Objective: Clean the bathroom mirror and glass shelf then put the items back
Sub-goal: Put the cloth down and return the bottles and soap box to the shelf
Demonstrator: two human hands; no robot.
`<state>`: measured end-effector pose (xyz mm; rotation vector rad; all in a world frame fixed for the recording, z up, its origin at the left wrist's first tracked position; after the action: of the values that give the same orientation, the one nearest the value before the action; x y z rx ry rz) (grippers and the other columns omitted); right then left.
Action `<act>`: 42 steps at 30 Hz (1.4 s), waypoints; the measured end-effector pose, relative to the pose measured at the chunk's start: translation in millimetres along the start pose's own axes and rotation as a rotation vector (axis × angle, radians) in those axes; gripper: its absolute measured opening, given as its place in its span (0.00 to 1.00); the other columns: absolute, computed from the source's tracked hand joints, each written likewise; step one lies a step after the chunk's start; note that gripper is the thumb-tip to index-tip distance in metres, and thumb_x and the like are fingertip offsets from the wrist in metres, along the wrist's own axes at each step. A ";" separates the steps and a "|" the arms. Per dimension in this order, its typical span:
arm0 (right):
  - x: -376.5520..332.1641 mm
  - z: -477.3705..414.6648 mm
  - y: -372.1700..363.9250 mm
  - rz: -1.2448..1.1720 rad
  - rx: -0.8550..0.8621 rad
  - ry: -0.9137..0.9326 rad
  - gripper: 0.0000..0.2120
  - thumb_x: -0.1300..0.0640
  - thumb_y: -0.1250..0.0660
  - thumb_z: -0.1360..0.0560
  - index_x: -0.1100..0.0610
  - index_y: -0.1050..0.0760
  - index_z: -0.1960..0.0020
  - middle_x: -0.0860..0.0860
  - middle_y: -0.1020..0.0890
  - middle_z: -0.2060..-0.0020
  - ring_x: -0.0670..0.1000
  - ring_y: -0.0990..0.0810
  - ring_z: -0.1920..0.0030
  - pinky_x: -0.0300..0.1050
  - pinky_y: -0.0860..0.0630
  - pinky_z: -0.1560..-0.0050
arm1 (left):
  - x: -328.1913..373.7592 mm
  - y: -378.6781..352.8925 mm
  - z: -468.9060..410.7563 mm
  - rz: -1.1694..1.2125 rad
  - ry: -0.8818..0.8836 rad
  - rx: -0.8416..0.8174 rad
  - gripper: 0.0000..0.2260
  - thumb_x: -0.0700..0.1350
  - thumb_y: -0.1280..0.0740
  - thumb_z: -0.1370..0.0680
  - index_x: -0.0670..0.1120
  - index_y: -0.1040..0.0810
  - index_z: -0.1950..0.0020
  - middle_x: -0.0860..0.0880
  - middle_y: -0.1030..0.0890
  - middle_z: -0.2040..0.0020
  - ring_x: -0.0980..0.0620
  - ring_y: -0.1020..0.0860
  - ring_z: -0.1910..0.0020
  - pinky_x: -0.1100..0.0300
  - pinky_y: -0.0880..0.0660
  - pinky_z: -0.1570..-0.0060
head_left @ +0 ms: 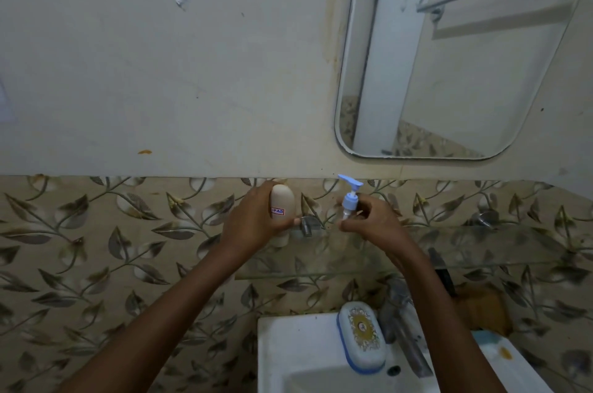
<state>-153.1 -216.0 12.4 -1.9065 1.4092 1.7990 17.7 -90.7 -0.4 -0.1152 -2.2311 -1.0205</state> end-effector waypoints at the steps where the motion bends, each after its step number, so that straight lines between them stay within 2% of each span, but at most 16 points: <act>1: 1.2 -2.3 -1.0 0.000 -0.007 -0.002 0.17 0.68 0.30 0.35 0.60 0.22 0.46 0.51 0.21 0.61 0.46 0.28 0.66 0.41 0.30 0.61 | -0.3 1.4 1.5 -0.013 -0.006 0.029 0.28 0.60 0.24 0.37 0.50 0.28 0.43 0.49 0.22 0.49 0.49 0.24 0.54 0.51 0.23 0.57; 4: 1.4 -7.8 -3.5 -0.011 -0.043 0.006 0.23 0.70 0.30 0.36 0.57 0.25 0.43 0.52 0.21 0.61 0.46 0.27 0.64 0.41 0.30 0.59 | 0.5 3.1 5.1 0.001 0.004 0.082 0.29 0.63 0.25 0.38 0.49 0.27 0.45 0.50 0.23 0.51 0.50 0.25 0.56 0.52 0.24 0.58; 7: 4.7 -9.9 -6.0 -0.089 -0.073 -0.003 0.21 0.72 0.33 0.36 0.58 0.24 0.45 0.55 0.19 0.57 0.50 0.24 0.57 0.44 0.28 0.55 | 1.4 4.0 8.6 0.049 -0.009 0.135 0.32 0.67 0.29 0.40 0.50 0.26 0.44 0.52 0.23 0.51 0.51 0.24 0.54 0.54 0.26 0.58; 11: 16.4 -8.3 -7.9 -0.227 -0.064 -0.037 0.17 0.73 0.36 0.32 0.61 0.23 0.45 0.60 0.17 0.48 0.59 0.20 0.48 0.45 0.25 0.55 | 3.6 4.1 13.3 0.086 -0.029 0.165 0.29 0.57 0.24 0.35 0.49 0.27 0.39 0.54 0.24 0.49 0.55 0.26 0.52 0.60 0.31 0.59; 17: 28.1 -8.1 -6.8 -0.314 -0.038 -0.074 0.18 0.73 0.38 0.31 0.60 0.23 0.44 0.61 0.18 0.47 0.61 0.21 0.47 0.46 0.28 0.57 | 0.5 1.1 18.9 0.131 -0.033 0.137 0.33 0.55 0.24 0.34 0.50 0.31 0.33 0.48 0.23 0.40 0.55 0.27 0.48 0.67 0.32 0.61; 20: 27.3 -6.3 -6.9 -0.288 -0.053 -0.066 0.19 0.71 0.35 0.32 0.60 0.24 0.42 0.60 0.18 0.47 0.60 0.21 0.46 0.46 0.26 0.55 | -1.6 -0.2 22.4 0.132 -0.020 0.131 0.40 0.54 0.23 0.35 0.52 0.40 0.28 0.46 0.24 0.38 0.52 0.25 0.46 0.69 0.33 0.64; 22: 23.5 -3.9 -5.0 -0.257 -0.085 -0.047 0.21 0.71 0.34 0.32 0.57 0.25 0.41 0.57 0.18 0.46 0.56 0.20 0.47 0.45 0.23 0.53 | -1.3 1.6 25.7 0.130 -0.007 0.144 0.44 0.54 0.24 0.34 0.54 0.46 0.25 0.45 0.26 0.37 0.55 0.26 0.48 0.69 0.32 0.65; 24: 19.3 1.8 3.2 -0.233 -0.062 -0.015 0.25 0.75 0.36 0.31 0.53 0.27 0.41 0.55 0.20 0.47 0.52 0.21 0.51 0.39 0.22 0.54 | 1.5 5.0 31.5 0.132 -0.007 0.177 0.43 0.54 0.26 0.31 0.55 0.49 0.24 0.46 0.28 0.34 0.56 0.28 0.50 0.62 0.28 0.65; 26: 12.7 16.0 22.5 -0.264 0.091 0.035 0.25 0.76 0.38 0.31 0.54 0.27 0.42 0.55 0.21 0.50 0.49 0.22 0.55 0.35 0.23 0.58 | 8.4 10.2 38.0 0.092 -0.048 0.217 0.39 0.53 0.29 0.28 0.56 0.50 0.24 0.46 0.31 0.33 0.54 0.26 0.50 0.54 0.23 0.62; 28: 10.4 42.0 42.3 -0.322 0.284 0.074 0.18 0.75 0.39 0.29 0.58 0.24 0.46 0.55 0.19 0.55 0.47 0.20 0.62 0.34 0.23 0.64 | 17.9 15.1 42.3 0.050 -0.101 0.236 0.36 0.51 0.31 0.26 0.55 0.48 0.24 0.46 0.32 0.33 0.49 0.24 0.48 0.50 0.22 0.60; 31: 22.8 85.1 36.7 -0.346 0.379 0.024 0.12 0.75 0.41 0.28 0.63 0.23 0.58 0.57 0.20 0.66 0.44 0.23 0.72 0.34 0.26 0.72 | 37.1 22.8 48.4 0.009 -0.162 0.281 0.32 0.44 0.32 0.25 0.53 0.44 0.26 0.46 0.33 0.31 0.46 0.22 0.54 0.53 0.23 0.66; 34: 75.5 103.3 2.8 -0.008 0.397 -0.115 0.13 0.72 0.40 0.28 0.58 0.23 0.63 0.57 0.19 0.68 0.48 0.21 0.70 0.44 0.23 0.66 | 58.7 29.2 60.8 0.007 -0.251 0.353 0.24 0.43 0.34 0.25 0.52 0.36 0.31 0.49 0.27 0.38 0.56 0.27 0.70 0.67 0.31 0.72; 36: 128.3 106.9 -30.6 0.260 0.274 -0.248 0.08 0.64 0.38 0.26 0.59 0.21 0.52 0.59 0.18 0.58 0.57 0.19 0.56 0.50 0.23 0.53 | 73.2 25.5 71.8 0.036 -0.371 0.320 0.14 0.45 0.37 0.24 0.49 0.28 0.38 0.53 0.22 0.49 0.56 0.27 0.69 0.69 0.31 0.70; 39: 194.8 109.7 -71.8 0.576 0.119 -0.304 0.25 0.53 0.33 0.28 0.63 0.30 0.34 0.65 0.26 0.38 0.65 0.27 0.37 0.56 0.30 0.38 | 83.5 0.0 88.5 0.072 -0.526 0.115 0.10 0.45 0.39 0.24 0.47 0.23 0.45 0.53 0.19 0.57 0.58 0.25 0.66 0.67 0.27 0.66; 40: 208.4 110.6 -77.7 0.697 0.107 -0.340 0.30 0.49 0.30 0.30 0.61 0.31 0.33 0.65 0.28 0.36 0.65 0.28 0.37 0.57 0.28 0.39 | 82.1 -8.9 91.9 0.063 -0.535 0.050 0.10 0.46 0.40 0.24 0.48 0.22 0.46 0.54 0.19 0.58 0.59 0.24 0.66 0.66 0.26 0.66; 42: 222.9 110.1 -84.5 0.808 0.100 -0.383 0.36 0.46 0.20 0.44 0.59 0.24 0.41 0.65 0.22 0.44 0.64 0.20 0.50 0.56 0.20 0.56 | 75.4 -22.6 96.4 0.063 -0.515 -0.046 0.09 0.47 0.40 0.24 0.50 0.21 0.48 0.56 0.19 0.60 0.60 0.24 0.65 0.68 0.27 0.66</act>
<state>-208.1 -208.2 -244.2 -0.8892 2.2217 2.1647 -100.1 -53.1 -14.0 -0.5164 -2.6385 -1.0994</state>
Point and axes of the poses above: each hand's wrist, its own z-axis away from the middle knuckle, its own y-axis out of the back of the hand, x = y × z, the point moved 6 cm from there along -z, towards the middle knuckle
